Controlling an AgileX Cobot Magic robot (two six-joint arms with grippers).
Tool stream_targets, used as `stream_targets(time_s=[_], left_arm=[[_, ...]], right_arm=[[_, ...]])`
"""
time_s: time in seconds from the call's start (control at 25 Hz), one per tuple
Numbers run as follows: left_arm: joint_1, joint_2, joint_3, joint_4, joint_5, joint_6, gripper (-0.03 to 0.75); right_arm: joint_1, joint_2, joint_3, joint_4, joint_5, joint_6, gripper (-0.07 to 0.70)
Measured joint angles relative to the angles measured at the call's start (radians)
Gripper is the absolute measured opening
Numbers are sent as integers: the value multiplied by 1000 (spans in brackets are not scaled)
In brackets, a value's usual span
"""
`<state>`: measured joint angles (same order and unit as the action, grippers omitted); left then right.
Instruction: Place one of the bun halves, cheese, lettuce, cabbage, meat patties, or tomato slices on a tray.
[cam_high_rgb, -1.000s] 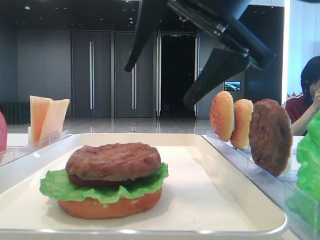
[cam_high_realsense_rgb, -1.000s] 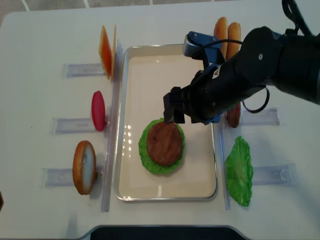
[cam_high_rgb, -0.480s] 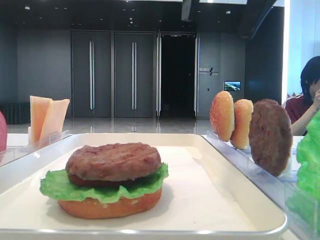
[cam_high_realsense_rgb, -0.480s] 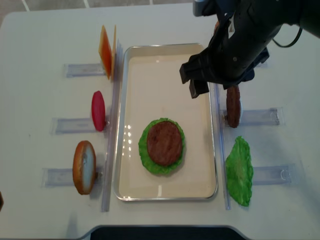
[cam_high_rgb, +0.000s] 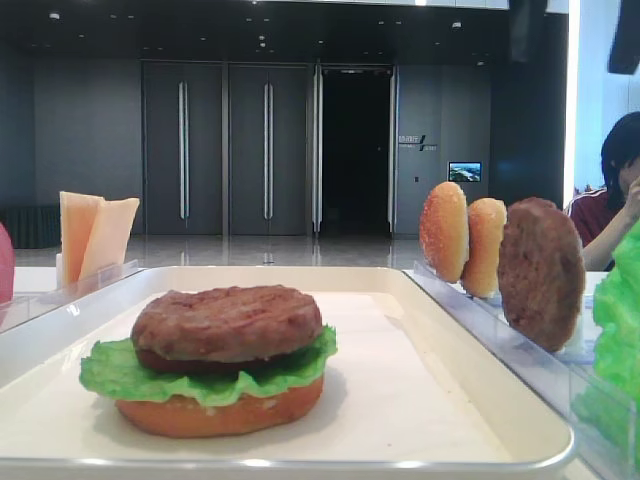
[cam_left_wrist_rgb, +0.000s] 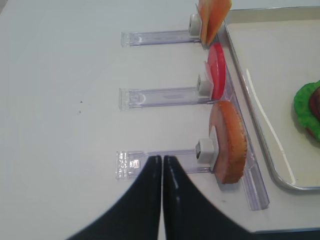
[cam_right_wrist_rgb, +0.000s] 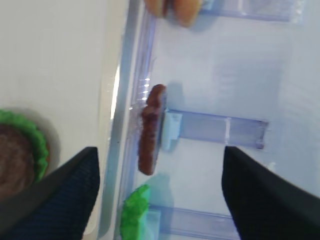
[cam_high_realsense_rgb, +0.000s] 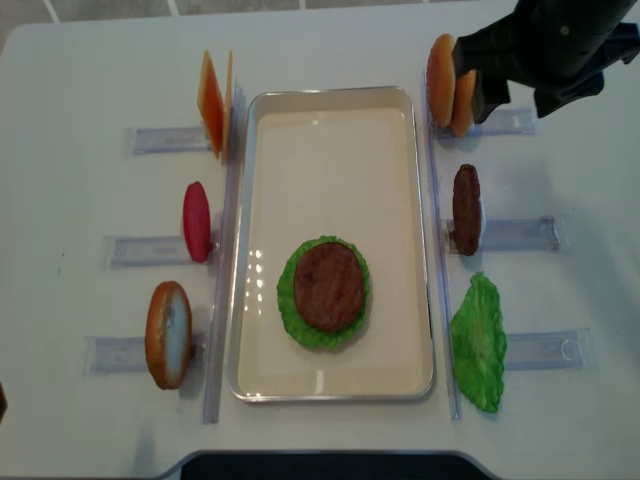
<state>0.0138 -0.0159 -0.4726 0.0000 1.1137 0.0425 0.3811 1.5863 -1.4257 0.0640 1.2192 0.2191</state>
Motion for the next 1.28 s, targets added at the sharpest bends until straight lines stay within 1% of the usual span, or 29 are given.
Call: stream_targets(time_s=[0.12, 0.24, 0.36, 0.48, 0.56, 0.68, 1.0, 1.12, 1.28], left_arm=[[0, 0, 0, 0, 0, 0, -1], [0, 0, 0, 0, 0, 0, -1], [0, 0, 0, 0, 0, 0, -1], [0, 0, 0, 0, 0, 0, -1], [0, 0, 0, 0, 0, 0, -1], [0, 0, 0, 0, 0, 0, -1], [0, 0, 0, 0, 0, 0, -1], [0, 0, 0, 0, 0, 0, -1], [0, 0, 0, 0, 0, 0, -1]], right_arm=[[-102, 0, 0, 0, 0, -32, 510], [-206, 0, 0, -1, 0, -92, 507], [-306, 0, 0, -3, 0, -117, 506], [-366, 0, 0, -14, 0, -148, 503], [-381, 0, 0, -17, 0, -175, 503], [-382, 0, 0, -18, 0, -194, 502], [-382, -13, 14, -12, -1, -201, 502], [-382, -67, 89, 10, -1, -201, 502], [-382, -200, 257, 17, 1, -202, 502]])
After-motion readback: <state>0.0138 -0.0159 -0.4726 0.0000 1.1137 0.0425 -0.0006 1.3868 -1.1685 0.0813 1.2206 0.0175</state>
